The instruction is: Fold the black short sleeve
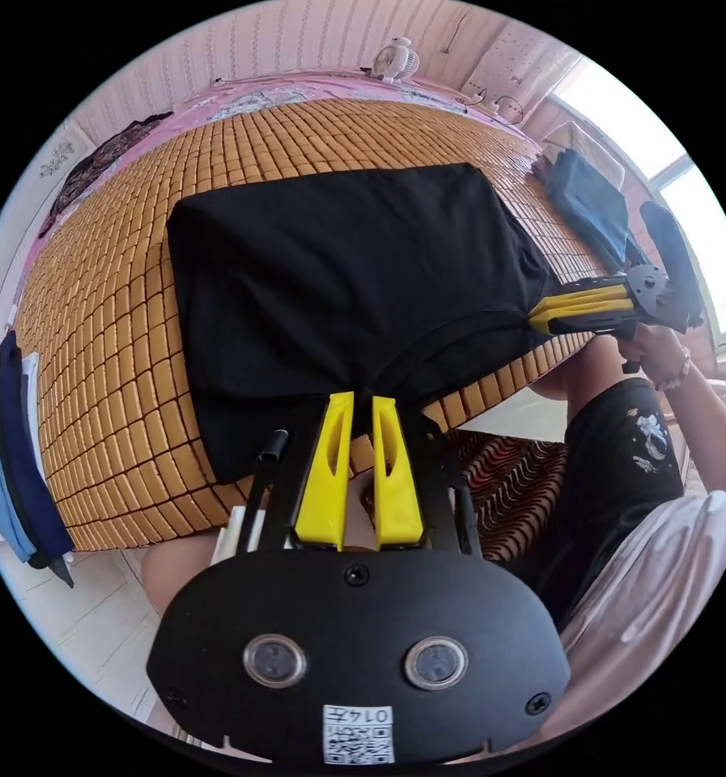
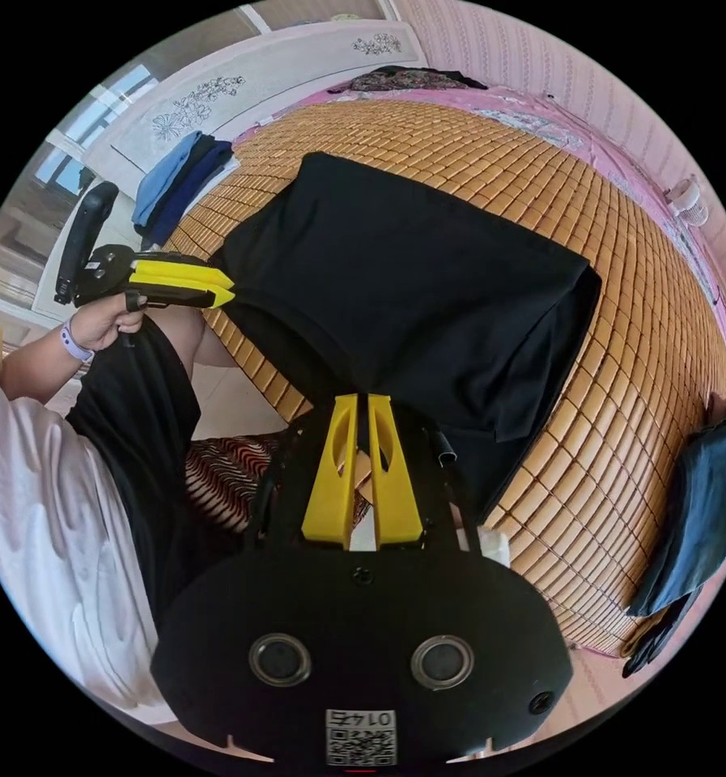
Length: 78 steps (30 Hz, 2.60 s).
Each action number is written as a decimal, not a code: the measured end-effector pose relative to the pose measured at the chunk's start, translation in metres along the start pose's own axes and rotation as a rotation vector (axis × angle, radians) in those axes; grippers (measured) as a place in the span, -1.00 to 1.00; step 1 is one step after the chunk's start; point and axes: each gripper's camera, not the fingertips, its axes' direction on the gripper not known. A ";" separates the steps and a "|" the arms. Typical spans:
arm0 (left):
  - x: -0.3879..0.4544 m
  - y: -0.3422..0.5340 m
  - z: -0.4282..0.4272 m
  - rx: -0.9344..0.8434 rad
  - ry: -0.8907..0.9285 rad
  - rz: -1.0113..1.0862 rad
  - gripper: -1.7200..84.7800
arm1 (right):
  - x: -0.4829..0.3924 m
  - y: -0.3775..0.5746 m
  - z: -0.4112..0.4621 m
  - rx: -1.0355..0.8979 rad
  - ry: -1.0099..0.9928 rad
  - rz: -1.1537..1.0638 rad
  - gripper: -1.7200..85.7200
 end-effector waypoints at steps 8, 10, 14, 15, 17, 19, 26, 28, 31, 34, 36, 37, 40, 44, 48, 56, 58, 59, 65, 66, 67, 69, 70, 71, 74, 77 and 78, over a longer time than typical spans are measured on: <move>-0.024 0.022 -0.038 0.147 -0.035 -0.156 -0.84 | 0.018 0.008 -0.018 0.138 0.013 0.186 -0.87; -0.036 0.025 -0.041 0.174 -0.116 -0.219 -0.84 | 0.035 0.013 -0.023 0.171 0.064 0.300 -0.83; -0.057 0.026 -0.026 0.144 -0.146 -0.328 -0.80 | 0.059 0.015 -0.015 0.168 0.158 0.479 -0.78; -0.059 0.024 -0.019 0.103 -0.122 -0.337 -0.80 | 0.060 0.014 -0.012 0.158 0.160 0.485 -0.78; -0.058 0.025 -0.012 0.073 -0.133 -0.342 -0.82 | 0.060 0.008 0.000 0.105 0.169 0.497 -0.80; -0.054 0.026 -0.014 0.068 -0.131 -0.307 -0.87 | 0.054 0.004 -0.001 0.103 0.217 0.475 -0.87; -0.043 0.037 -0.045 0.140 -0.078 -0.281 -0.98 | 0.043 0.004 -0.025 0.145 0.184 0.461 -0.97; -0.040 0.039 -0.053 0.145 -0.070 -0.266 -0.98 | 0.041 0.006 -0.032 0.153 0.177 0.468 -0.98; -0.033 0.041 -0.059 0.138 -0.079 -0.230 -0.98 | 0.040 0.007 -0.039 0.152 0.156 0.475 -0.98; -0.028 0.041 -0.062 0.123 -0.121 -0.204 -0.98 | 0.039 0.007 -0.039 0.141 0.160 0.475 -0.98; -0.027 0.041 -0.067 0.143 -0.133 -0.196 -0.98 | 0.040 0.008 -0.041 0.144 0.156 0.482 -0.98; -0.027 0.041 -0.068 0.152 -0.129 -0.197 -0.98 | 0.039 0.009 -0.043 0.156 0.143 0.487 -0.98; -0.032 0.041 -0.064 0.146 -0.091 -0.212 -0.98 | 0.043 0.010 -0.042 0.175 0.117 0.510 -0.97; -0.031 0.040 -0.060 0.136 -0.062 -0.218 -0.98 | 0.046 0.000 -0.025 0.146 0.083 0.506 -0.89; -0.028 0.040 -0.059 0.114 -0.072 -0.215 -0.98 | 0.048 -0.013 0.001 0.055 0.122 0.516 -0.85; -0.025 0.047 -0.066 0.129 -0.048 -0.261 -0.98 | 0.042 -0.009 -0.035 0.200 0.063 0.561 -0.98; -0.028 0.046 -0.056 0.095 -0.069 -0.270 -0.98 | 0.041 -0.006 -0.038 0.201 0.062 0.573 -0.98; -0.032 0.044 -0.046 0.066 -0.052 -0.280 -0.98 | 0.042 -0.006 -0.034 0.188 0.062 0.581 -0.98; -0.026 0.022 -0.037 0.103 0.012 -0.239 -0.98 | 0.056 -0.015 -0.006 0.070 0.038 0.602 -0.97; -0.016 0.014 -0.038 0.123 0.025 -0.181 -0.98 | 0.055 -0.016 -0.008 0.066 0.060 0.593 -0.97; -0.011 0.009 -0.037 0.132 0.038 -0.153 -0.98 | 0.052 -0.020 -0.014 0.057 0.112 0.573 -0.97; 0.017 -0.011 -0.025 0.157 0.103 -0.042 -0.98 | 0.041 -0.032 -0.025 0.082 0.192 0.503 -0.97; 0.025 -0.017 -0.020 0.156 0.116 -0.021 -0.98 | 0.031 -0.048 -0.031 0.119 0.214 0.434 -0.97; 0.042 -0.029 -0.010 0.153 0.146 0.027 -0.98 | 0.020 -0.069 -0.033 0.143 0.197 0.332 -0.97; 0.077 -0.052 0.017 0.158 0.187 0.110 -0.98 | -0.005 -0.135 -0.024 0.138 0.106 0.088 -0.97; 0.094 -0.069 0.041 0.113 0.181 0.165 -0.98 | -0.024 -0.197 -0.005 0.080 0.143 -0.100 -0.97; 0.098 -0.073 0.049 0.099 0.130 0.177 -0.98 | -0.027 -0.208 0.000 0.057 0.161 -0.129 -0.97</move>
